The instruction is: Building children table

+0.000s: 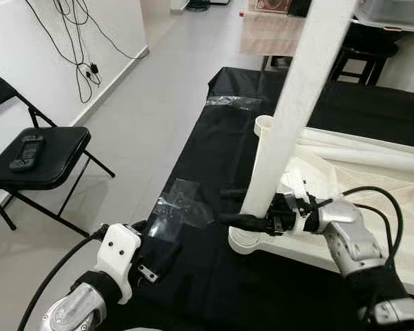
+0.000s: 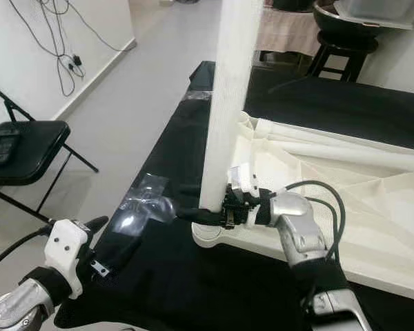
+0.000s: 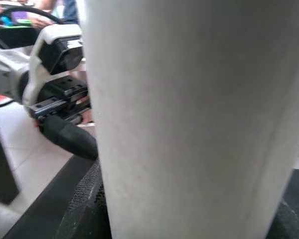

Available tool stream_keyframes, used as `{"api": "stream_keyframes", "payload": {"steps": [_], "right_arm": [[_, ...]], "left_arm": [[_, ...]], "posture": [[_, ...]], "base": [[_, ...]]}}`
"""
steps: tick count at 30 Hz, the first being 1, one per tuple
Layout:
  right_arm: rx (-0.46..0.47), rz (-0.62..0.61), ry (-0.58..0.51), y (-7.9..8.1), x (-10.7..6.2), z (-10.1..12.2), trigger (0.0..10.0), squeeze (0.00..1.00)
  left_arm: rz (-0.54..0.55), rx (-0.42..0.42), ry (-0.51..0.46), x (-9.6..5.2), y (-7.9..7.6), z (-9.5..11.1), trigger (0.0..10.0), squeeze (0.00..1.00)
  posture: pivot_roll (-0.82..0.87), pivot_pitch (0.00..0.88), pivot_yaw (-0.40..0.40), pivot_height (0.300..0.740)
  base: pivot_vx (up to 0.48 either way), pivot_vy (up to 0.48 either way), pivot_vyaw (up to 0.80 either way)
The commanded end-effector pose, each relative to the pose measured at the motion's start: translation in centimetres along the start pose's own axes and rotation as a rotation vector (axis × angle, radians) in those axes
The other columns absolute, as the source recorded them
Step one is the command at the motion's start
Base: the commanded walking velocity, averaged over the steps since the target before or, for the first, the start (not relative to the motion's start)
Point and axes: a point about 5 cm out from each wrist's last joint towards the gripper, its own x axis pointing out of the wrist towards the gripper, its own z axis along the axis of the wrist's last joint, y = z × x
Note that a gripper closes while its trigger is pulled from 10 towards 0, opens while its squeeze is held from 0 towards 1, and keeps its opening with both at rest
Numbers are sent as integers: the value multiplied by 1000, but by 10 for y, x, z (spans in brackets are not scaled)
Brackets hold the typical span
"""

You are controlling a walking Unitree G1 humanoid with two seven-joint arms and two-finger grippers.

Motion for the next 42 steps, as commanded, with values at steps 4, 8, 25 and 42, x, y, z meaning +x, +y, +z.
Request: {"api": "stream_keyframes", "payload": {"steps": [4,8,25,42], "right_arm": [[89,-156,172,14,-8,-29,10000,0],[117,-213,209,14,-7,-32,10000,0],[248,-1032,327,24,11,-39,10000,0],[147,-690,-87,-8,24,16,10000,0]], "left_arm": [[-3,13,19,-3,2,-1,10000,0],[-5,14,20,-3,2,-1,10000,0],[71,107,-5,0,37,12,10000,0],[56,131,-34,9,38,21,10000,0]], "posture": [[142,255,-18,740],[143,254,-24,740],[122,237,-28,740],[129,224,-19,740]], "base": [[0,0,0],[0,0,0],[0,0,0],[0,0,0]]}}
